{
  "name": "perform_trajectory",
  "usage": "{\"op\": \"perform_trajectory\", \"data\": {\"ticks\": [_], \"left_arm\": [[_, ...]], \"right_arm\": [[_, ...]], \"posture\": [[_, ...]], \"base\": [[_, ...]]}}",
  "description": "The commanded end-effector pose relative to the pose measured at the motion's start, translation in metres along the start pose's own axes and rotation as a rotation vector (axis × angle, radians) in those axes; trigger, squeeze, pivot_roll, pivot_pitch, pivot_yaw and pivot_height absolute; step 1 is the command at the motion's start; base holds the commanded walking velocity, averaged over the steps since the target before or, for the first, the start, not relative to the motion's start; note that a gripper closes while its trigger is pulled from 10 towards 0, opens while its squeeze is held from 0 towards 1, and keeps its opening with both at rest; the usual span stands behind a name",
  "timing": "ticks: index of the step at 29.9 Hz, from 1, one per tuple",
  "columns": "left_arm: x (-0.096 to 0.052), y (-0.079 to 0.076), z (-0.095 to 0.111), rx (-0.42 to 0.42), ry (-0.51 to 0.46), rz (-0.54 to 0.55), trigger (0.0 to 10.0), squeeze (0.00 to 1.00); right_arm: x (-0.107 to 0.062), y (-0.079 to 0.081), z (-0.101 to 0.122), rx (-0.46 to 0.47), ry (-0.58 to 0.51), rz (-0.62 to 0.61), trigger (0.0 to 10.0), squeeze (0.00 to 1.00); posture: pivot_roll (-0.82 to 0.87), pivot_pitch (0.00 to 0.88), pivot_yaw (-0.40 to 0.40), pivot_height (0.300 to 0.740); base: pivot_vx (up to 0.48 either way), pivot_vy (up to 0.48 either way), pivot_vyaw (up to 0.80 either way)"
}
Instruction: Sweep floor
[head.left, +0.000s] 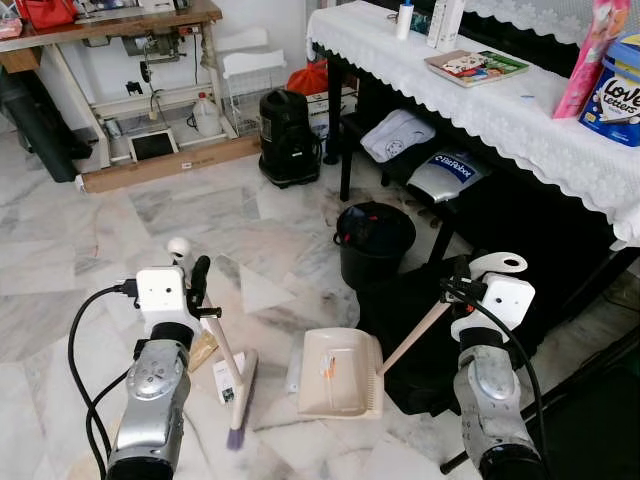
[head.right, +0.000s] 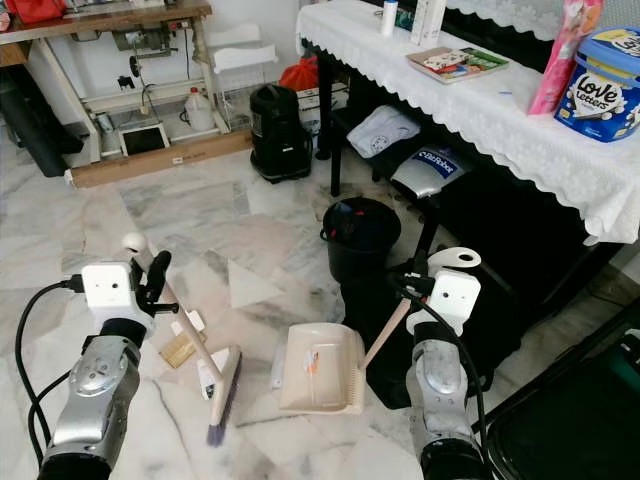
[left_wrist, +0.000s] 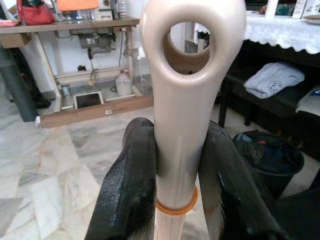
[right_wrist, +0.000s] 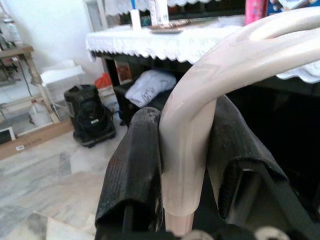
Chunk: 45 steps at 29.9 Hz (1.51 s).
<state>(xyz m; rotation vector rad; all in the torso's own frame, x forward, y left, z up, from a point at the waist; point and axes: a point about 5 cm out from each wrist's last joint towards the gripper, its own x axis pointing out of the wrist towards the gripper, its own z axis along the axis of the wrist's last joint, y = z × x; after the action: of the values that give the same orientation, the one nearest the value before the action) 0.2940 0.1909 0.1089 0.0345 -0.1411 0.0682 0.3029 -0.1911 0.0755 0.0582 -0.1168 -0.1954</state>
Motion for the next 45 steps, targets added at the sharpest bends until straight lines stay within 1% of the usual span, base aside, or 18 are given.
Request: {"op": "perform_trajectory", "data": {"ticks": [1,7,11,27,45], "left_arm": [[0.005,0.001,0.009,0.016,-0.054,0.018,10.0,0.0],[0.006,0.002,0.009,0.019,-0.063,0.028,10.0,0.0],[0.005,0.001,0.008,0.025,-0.062,0.03,10.0,0.0],[0.006,0.0,0.006,0.042,-0.059,0.054,10.0,0.0],[0.005,-0.001,0.005,0.044,-0.048,0.069,10.0,0.0]], "right_arm": [[0.004,-0.007,0.014,0.003,-0.056,-0.023,10.0,0.0],[0.001,-0.002,0.016,0.002,-0.075,-0.001,10.0,0.0],[-0.001,0.003,0.017,0.006,-0.074,0.018,10.0,0.0],[0.002,0.009,0.02,0.032,-0.059,0.033,10.0,0.0],[0.0,0.008,0.02,0.035,-0.049,0.033,10.0,0.0]], "posture": [[-0.03,0.0,0.004,0.74],[-0.03,0.0,0.005,0.74],[-0.03,0.0,-0.001,0.74],[-0.01,0.0,-0.006,0.74],[-0.02,0.0,-0.002,0.74]], "base": [[0.0,0.0,0.0],[0.0,0.0,0.0],[0.0,0.0,0.79],[0.0,0.0,0.79],[0.0,0.0,0.79]]}}
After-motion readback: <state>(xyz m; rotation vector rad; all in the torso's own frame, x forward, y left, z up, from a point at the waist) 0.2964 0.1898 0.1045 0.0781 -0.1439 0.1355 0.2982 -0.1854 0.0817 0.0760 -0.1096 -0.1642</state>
